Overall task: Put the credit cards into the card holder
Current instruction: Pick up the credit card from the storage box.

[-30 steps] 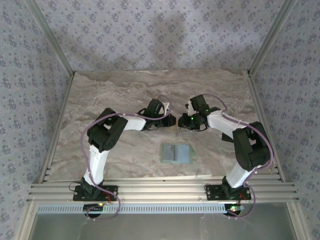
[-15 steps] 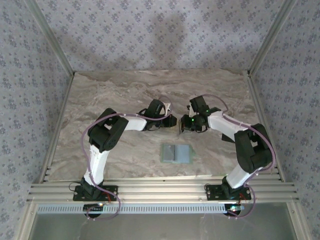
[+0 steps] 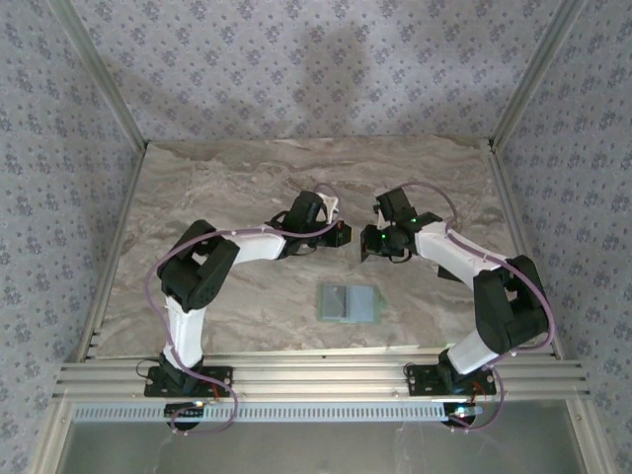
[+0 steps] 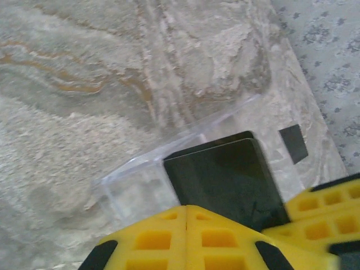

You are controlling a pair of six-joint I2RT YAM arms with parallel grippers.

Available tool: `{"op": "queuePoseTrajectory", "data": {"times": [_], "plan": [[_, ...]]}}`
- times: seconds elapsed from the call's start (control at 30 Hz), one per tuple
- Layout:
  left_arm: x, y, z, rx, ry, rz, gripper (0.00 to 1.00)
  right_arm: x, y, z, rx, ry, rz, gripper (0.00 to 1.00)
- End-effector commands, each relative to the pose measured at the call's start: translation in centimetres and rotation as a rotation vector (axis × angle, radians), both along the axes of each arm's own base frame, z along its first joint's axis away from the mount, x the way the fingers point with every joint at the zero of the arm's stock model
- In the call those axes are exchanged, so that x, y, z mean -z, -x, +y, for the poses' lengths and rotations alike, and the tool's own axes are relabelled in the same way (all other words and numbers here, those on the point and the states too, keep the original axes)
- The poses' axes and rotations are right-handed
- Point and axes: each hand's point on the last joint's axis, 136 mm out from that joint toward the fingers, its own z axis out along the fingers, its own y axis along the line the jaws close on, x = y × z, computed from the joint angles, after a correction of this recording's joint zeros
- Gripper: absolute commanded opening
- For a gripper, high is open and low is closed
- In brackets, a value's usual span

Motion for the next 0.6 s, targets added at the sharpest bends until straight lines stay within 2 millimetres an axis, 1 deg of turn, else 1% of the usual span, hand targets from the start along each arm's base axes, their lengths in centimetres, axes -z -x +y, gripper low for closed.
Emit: {"op": "queuePoseTrajectory", "data": {"times": [0.0, 0.1, 0.23, 0.57], "plan": [[-1.8, 0.7, -1.4, 0.045, 0.029, -0.029, 0.00, -0.5, 0.3, -0.8, 0.010, 0.022, -0.006, 0.00], [-1.8, 1.0, -2.3, 0.068, 0.050, -0.015, 0.00, -0.7, 0.5, -1.3, 0.023, 0.024, -0.006, 0.00], [-1.8, 1.1, -3.1, 0.086, 0.083, 0.006, 0.00, -0.7, 0.5, -1.8, 0.043, 0.021, -0.001, 0.00], [-1.0, 1.5, -4.4, 0.118, 0.112, 0.047, 0.00, -0.3, 0.4, -2.3, 0.060, 0.018, 0.020, 0.00]]}}
